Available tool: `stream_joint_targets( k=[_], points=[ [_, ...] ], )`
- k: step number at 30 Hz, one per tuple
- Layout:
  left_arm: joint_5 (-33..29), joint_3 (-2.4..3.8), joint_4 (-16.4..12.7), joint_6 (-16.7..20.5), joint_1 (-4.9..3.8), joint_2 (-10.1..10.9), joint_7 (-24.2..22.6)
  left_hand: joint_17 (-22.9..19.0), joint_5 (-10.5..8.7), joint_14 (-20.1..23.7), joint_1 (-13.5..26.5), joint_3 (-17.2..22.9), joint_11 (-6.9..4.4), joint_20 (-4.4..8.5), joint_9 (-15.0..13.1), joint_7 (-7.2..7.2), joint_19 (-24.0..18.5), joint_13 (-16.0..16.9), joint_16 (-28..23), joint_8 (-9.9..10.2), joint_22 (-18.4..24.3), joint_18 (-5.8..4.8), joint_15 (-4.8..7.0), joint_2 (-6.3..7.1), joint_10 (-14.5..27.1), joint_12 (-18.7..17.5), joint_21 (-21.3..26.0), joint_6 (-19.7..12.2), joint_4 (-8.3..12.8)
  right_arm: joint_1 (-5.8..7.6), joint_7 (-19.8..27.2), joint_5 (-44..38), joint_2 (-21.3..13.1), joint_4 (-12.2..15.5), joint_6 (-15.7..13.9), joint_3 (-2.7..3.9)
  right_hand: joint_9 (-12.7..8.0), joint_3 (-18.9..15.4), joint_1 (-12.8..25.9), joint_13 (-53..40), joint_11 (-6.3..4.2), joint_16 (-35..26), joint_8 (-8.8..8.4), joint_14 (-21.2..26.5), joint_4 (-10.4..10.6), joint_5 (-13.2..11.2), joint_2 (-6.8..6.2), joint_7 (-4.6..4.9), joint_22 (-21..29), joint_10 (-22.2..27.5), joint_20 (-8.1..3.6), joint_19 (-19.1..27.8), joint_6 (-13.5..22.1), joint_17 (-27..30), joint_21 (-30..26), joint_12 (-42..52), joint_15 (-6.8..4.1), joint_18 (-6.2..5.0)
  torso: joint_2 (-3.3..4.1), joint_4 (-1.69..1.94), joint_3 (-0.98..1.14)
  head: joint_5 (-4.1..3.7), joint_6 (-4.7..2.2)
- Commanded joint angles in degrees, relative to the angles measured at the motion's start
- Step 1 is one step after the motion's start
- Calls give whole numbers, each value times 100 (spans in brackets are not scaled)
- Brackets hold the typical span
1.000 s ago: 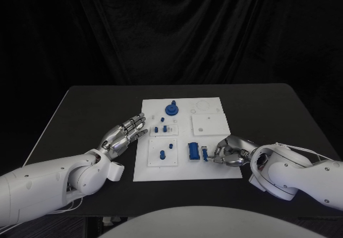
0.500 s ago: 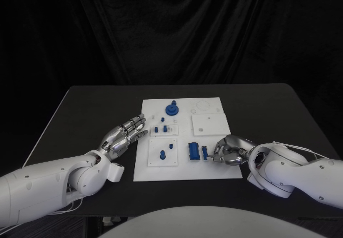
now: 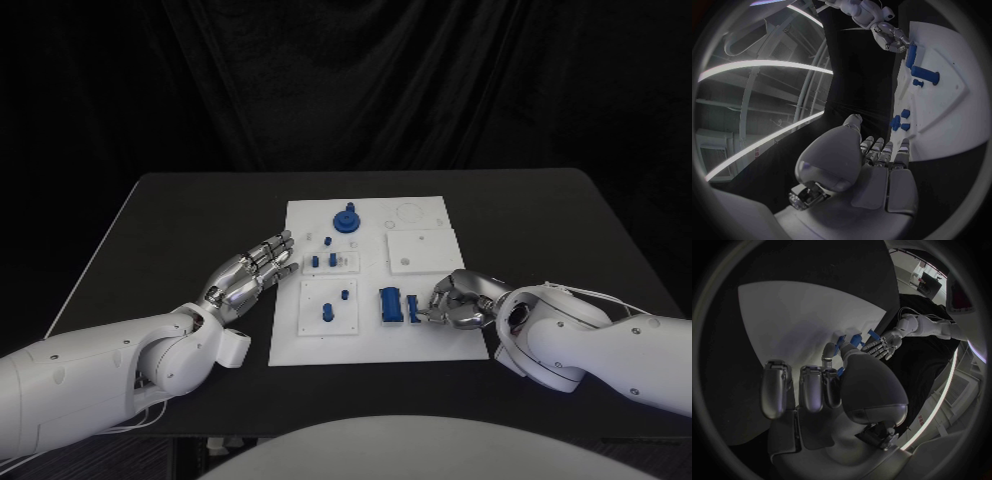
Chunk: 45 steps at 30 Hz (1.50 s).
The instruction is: Assemble the parts on the task board
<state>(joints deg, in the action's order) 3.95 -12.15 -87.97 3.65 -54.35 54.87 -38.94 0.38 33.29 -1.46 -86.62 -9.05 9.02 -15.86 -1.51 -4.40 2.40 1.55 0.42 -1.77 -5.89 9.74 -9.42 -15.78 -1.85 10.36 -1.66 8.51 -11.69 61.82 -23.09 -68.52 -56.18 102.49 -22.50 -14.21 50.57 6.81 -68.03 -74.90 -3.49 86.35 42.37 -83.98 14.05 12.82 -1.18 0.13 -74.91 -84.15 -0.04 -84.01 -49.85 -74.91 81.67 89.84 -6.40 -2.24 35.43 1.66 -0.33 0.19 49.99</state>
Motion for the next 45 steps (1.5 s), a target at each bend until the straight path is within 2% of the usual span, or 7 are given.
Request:
stream_joint_targets(
  k=[1,24,28,32,36,40,45],
  points=[
    [8,5,-8,-60,9,-14,-202,8,22,10,-49,26,-8,-32,-6,-19,-9,9,21,-35,-5,48,-31,-8,-11,29,-32,7,-7,-16,-54,-33,24,-35,61,1,10,-1,-59,-1510,-34,-37,30,-456,-56,-48,-3,-27,-1227,-585,-39,-259,-14,-760,-19,16,-55,11,0,0,-1,2,1],
    [8,7,-481,251,-9,346,-352,11,27,-2,-11,44,-46,-20,-21,-31,-4,17,28,-82,-13,50,-22,59,-37,88,-37,112,29,162,1230,350,-404,269,-1509,4,-360,-226,132,-746,94,-775,-411,-103,244,20,94,115,-827,108,64,280,18,371,-1237,-536,61,-248,0,0,0,31,1],
    [8,7,-608,342,-95,426,-387,12,21,-8,49,20,-45,-7,-31,-68,-7,23,33,-120,-7,54,3,90,-70,142,-37,200,-7,351,1947,833,-410,245,-2031,4,-1286,-195,54,1848,375,-3538,-1176,1237,246,287,88,374,737,2267,347,1787,-115,3461,-4935,-2952,354,-813,-2,-1,0,33,1],
    [8,8,-694,543,-232,452,-486,2,12,28,110,-15,-88,86,-36,-133,-22,24,17,-158,17,68,140,122,-97,176,-30,286,-85,517,3080,1684,-361,129,-2245,4,-1898,-137,223,3353,793,-4963,-1709,2229,223,393,235,725,1616,3504,726,2425,78,4267,-6185,-4744,814,-759,-21,-6,2,7,1],
    [8,8,-691,846,-288,382,-692,-38,-4,146,218,-160,-840,279,-15,164,-51,-14,-42,-133,67,51,652,239,98,-111,-14,212,-396,573,4046,2751,-264,-71,-1846,3,-2505,-316,668,4399,1352,-6315,-2341,3770,316,528,430,1122,2615,4463,1237,3493,543,5158,-7462,-6079,1479,-553,-83,-14,1,7,1],
    [8,7,-651,1013,-312,272,-811,-38,-303,146,497,-404,-1403,276,34,747,-74,-44,-42,16,110,37,621,233,167,-325,-3,-108,-500,555,4812,3802,-172,-309,-1040,2,-3098,-780,1036,5206,2004,-7165,-3117,5015,144,375,639,840,3667,5622,1571,5142,1322,5867,-7897,-7001,2079,-220,-163,-44,26,-13,1],
    [8,7,-585,1071,-321,159,-870,-38,-817,146,837,-659,-1403,235,44,890,-106,-50,-42,71,180,39,608,289,175,-377,24,-162,-516,497,5276,4341,-149,-454,-468,1,-4185,-1268,1249,6296,1591,-8124,-3925,7223,271,-82,813,124,6802,7370,1706,8100,3263,6845,-8091,-7950,2184,-103,-245,-90,60,7,1]
  ],
)
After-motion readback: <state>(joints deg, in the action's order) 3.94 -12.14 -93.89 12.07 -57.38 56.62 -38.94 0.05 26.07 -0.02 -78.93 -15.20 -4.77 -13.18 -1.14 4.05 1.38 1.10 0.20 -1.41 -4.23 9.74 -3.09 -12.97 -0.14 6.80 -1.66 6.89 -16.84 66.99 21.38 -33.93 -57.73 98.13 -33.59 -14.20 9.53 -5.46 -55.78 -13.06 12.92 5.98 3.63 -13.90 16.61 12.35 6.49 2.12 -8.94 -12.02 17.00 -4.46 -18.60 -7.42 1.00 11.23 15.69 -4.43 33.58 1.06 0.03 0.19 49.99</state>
